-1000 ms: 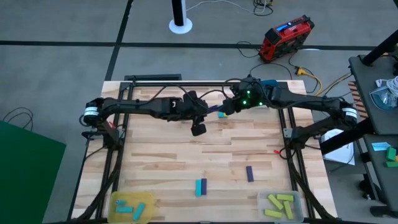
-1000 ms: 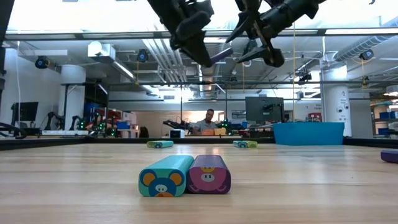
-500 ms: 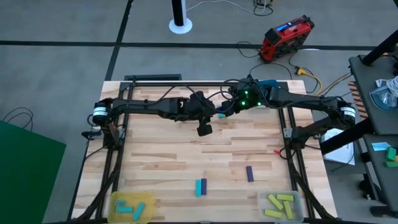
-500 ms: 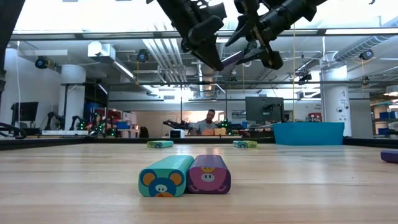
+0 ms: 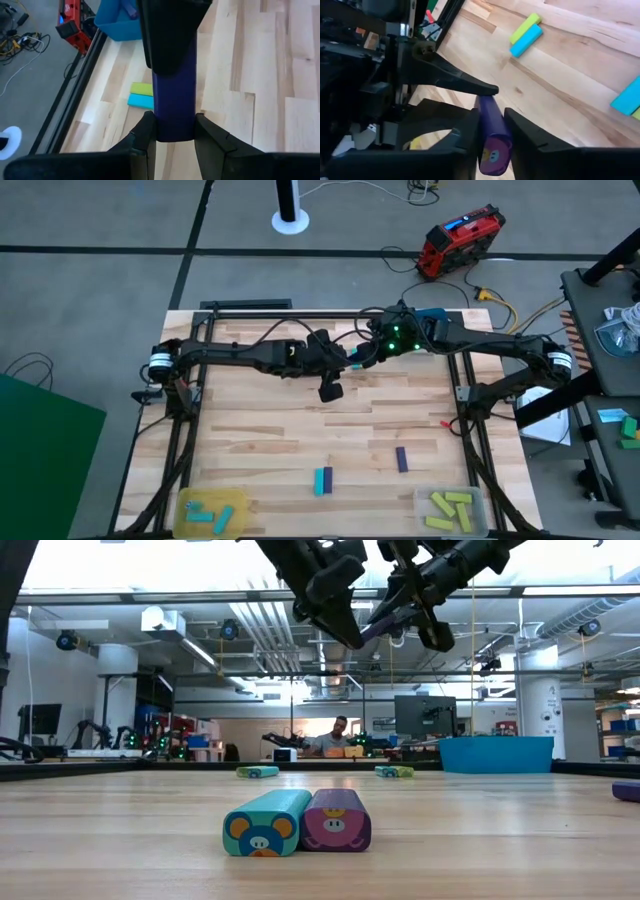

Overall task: Sort blocks
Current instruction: Put the violet block into the blue bin

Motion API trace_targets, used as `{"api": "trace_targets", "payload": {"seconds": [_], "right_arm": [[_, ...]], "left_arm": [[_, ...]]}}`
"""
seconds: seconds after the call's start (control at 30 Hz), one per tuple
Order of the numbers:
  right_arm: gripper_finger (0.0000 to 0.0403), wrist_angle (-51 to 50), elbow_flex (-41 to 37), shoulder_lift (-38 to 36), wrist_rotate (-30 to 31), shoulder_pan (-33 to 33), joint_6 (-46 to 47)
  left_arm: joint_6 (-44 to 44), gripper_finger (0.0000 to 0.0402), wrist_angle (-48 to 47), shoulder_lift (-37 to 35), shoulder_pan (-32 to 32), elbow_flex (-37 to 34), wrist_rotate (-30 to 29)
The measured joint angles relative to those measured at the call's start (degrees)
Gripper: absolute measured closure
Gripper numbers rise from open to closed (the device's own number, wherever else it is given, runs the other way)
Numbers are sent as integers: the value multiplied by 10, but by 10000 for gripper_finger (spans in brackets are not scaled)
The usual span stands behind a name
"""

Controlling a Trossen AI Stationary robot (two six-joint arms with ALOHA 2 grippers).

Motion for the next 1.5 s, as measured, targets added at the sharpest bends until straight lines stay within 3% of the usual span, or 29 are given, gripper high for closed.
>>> {"api": "trace_targets", "payload": {"seconds": [0.17,0.47,0.63,0.97,1.2,1.5], "right_arm": [[347,1,0,0,-1,0,-6],[348,-12,0,0,2,-15,-15],[348,-72,0,0,17,-45,-43],[348,-266,0,0,104,-197,-157],[348,-278,0,-1,111,-296,-193],[348,-316,0,2,213,-355,-243]], "left_arm": [[-23,318,0,0,-3,0,-4],[-78,231,-1,-1,-3,0,-19],[-82,207,-25,-2,-3,0,-18],[-139,205,-132,-2,-3,0,-18],[-158,210,-166,-2,-3,0,-18],[-166,210,-166,-2,-3,0,-18]]}}
